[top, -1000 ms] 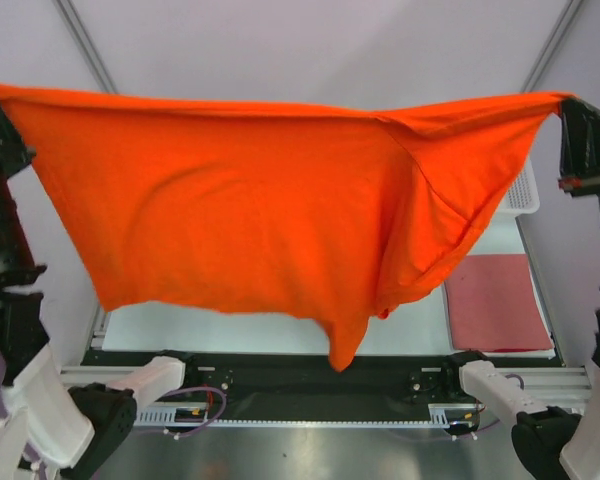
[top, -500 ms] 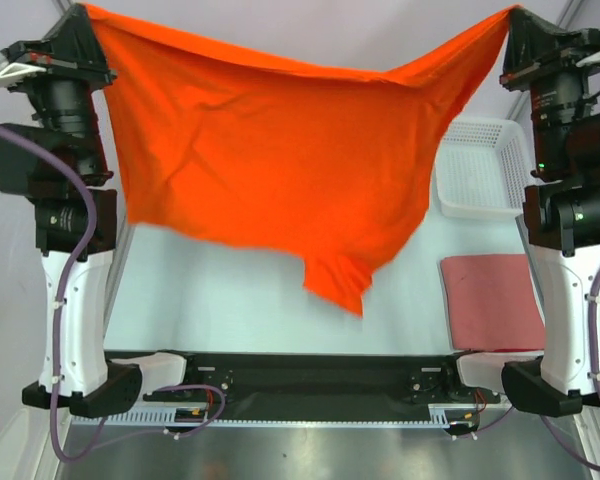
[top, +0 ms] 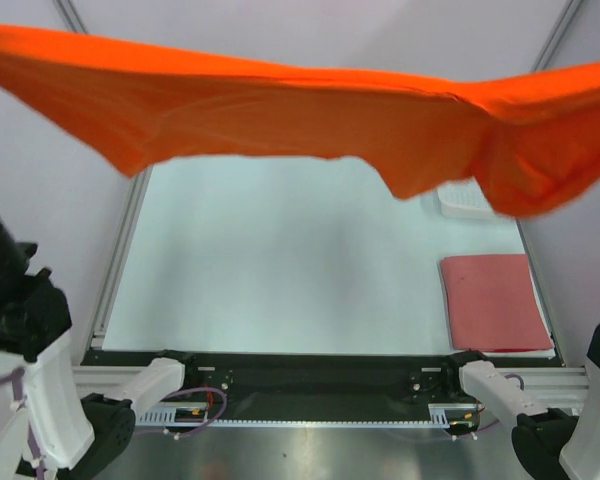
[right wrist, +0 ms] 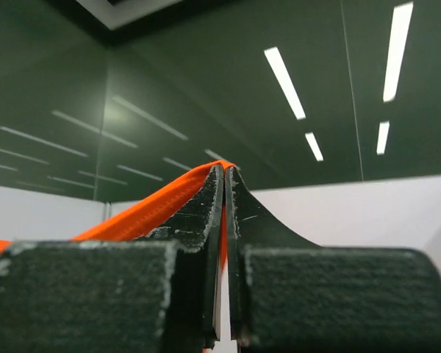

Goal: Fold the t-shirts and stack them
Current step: Flatten the tshirt out

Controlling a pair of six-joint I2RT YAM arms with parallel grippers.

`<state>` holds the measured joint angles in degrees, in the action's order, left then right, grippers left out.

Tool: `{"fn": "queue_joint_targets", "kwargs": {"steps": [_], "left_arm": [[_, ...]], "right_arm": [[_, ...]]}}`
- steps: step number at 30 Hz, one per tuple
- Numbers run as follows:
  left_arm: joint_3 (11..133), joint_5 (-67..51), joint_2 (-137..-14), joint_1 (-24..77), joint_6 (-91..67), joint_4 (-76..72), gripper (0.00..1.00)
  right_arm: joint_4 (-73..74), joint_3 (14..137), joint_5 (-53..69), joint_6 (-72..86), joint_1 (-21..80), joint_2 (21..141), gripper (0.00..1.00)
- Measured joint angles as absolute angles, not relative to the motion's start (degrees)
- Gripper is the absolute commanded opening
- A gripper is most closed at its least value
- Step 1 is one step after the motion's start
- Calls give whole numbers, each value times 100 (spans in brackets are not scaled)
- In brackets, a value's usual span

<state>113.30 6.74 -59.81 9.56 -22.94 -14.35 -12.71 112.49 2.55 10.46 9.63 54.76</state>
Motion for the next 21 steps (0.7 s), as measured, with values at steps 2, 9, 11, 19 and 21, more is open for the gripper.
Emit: {"fn": "queue_joint_targets", "kwargs": {"steps": [2,9,11,19,21], "left_arm": [[11424,578,-5795,956,-2314,-1573,0],[11192,543,-5448,954,-2285,-1887,0],[10860,585,-5422,952,-2241,-1933,0],[7806,1341,-5376,945,-1986,-2307,0],[6923,1704,-5485,945,-1944,-2552,0]], "right_arm": [[-1444,11299,331,1055,963,5367,0],[-1623,11067,462,1212,963,5343,0],[-1629,10803,462,1262,963,5382,0],[-1802,8691,266,1559,963,5861,0],[-1802,8149,211,1653,963,6047,0]]}}
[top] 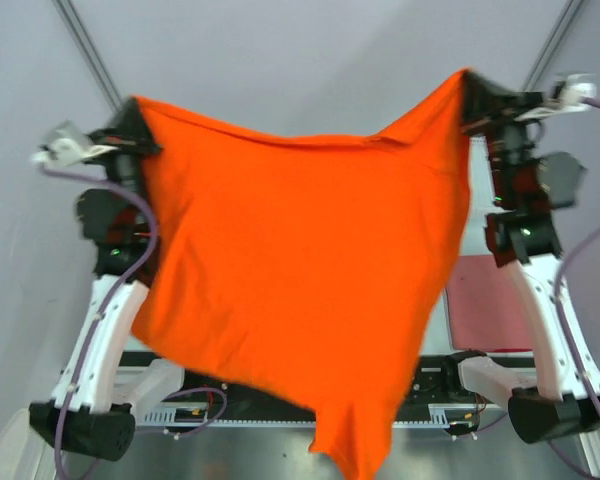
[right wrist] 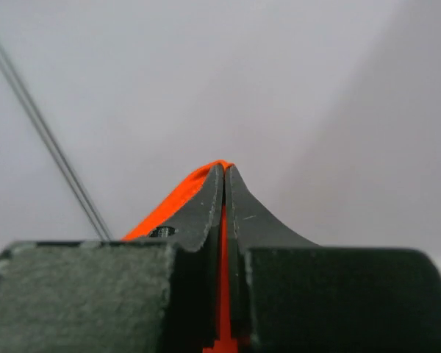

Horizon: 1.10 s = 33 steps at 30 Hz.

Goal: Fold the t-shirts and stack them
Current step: Flatten the tshirt out, then fold the tshirt

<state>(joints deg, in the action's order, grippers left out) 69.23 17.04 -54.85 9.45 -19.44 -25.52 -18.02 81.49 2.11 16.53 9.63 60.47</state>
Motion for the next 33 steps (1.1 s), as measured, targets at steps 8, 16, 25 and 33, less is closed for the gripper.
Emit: {"fn": "queue_joint_targets", "kwargs": {"steps": [8,16,25,33], "left_arm": [[4589,2906,-7059,753,-2206,-3433,0],[4742,3050,-10403,414,-2499,-4668,0],[5717,2628,-11310,156,-2685,-4713,0],[6075,1887,-11303,-134,-3210,-3966,0]], "right_arm": [[-2062,6353,27,1831,958,7271,0],[-3026,6521,296,2018,814,10125,0],[-2705,7308,506,2106,819,11004,0],[-2121,7743,530,2285,823,10849,0]]}}
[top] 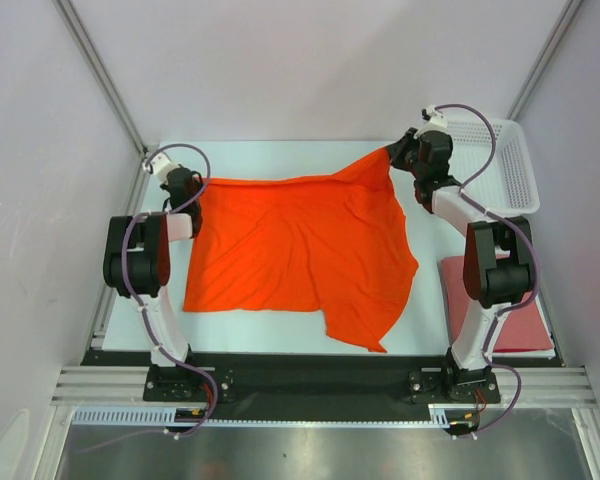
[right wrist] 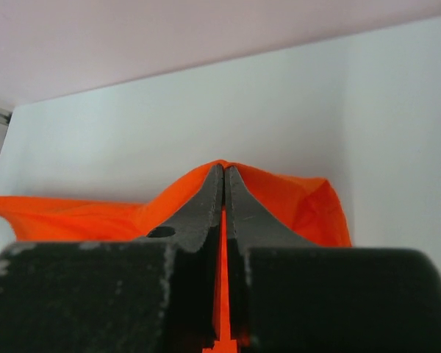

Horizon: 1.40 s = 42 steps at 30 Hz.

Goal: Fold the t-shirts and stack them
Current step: Fold the tshirt

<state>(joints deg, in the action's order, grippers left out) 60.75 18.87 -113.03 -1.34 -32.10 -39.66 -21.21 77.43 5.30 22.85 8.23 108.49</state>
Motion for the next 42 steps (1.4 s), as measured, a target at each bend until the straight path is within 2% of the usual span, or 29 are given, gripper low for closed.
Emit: {"fn": "queue_joint_targets", "kwargs": {"steps": [15,26,42], "left_arm": [[6326,858,-10339,-224,-3494,-1116,0],[6619,703,-9931,-242,-3332,770,0],[6464,510,-9756,-475,-2941,1715,0]], "right_arm": [[178,7690,716,3009,598,9955,0],[1448,7323,1186,3343,543,9067,0],[2206,6678,1343,3363,526,8652,0]]}}
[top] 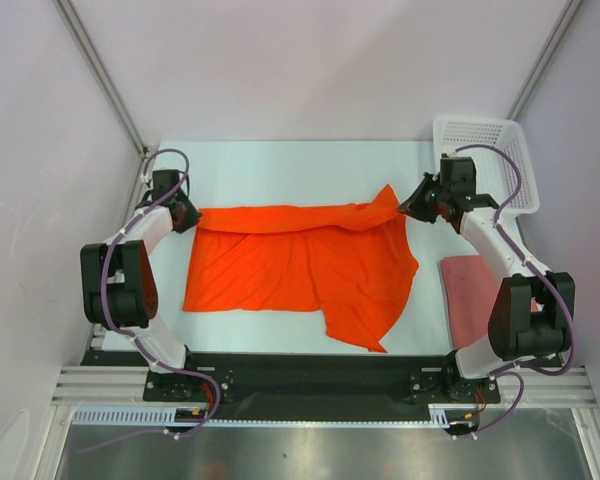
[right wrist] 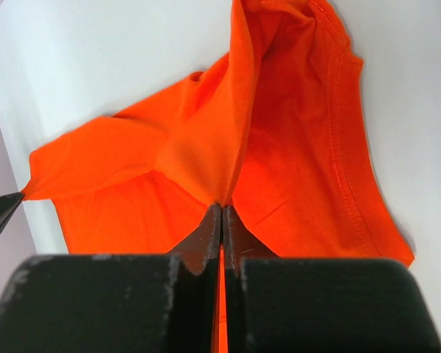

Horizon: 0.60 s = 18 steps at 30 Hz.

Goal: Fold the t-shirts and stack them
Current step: Fold the tshirt

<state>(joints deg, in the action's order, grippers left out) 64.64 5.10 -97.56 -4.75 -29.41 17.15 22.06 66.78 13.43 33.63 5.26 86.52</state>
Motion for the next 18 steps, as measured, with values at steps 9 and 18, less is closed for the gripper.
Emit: {"fn": "queue_joint_targets", "kwargs": {"steps": [9,18], "left_arm": [[6346,449,-9756,-475,-2838,1841,0],[6344,482,-9762,-480,-2687,1970,1]], "right_arm": [[2281,6364,1343,3297,478,8521,0],[2287,6163,1341,3297,462,8475,0]]}}
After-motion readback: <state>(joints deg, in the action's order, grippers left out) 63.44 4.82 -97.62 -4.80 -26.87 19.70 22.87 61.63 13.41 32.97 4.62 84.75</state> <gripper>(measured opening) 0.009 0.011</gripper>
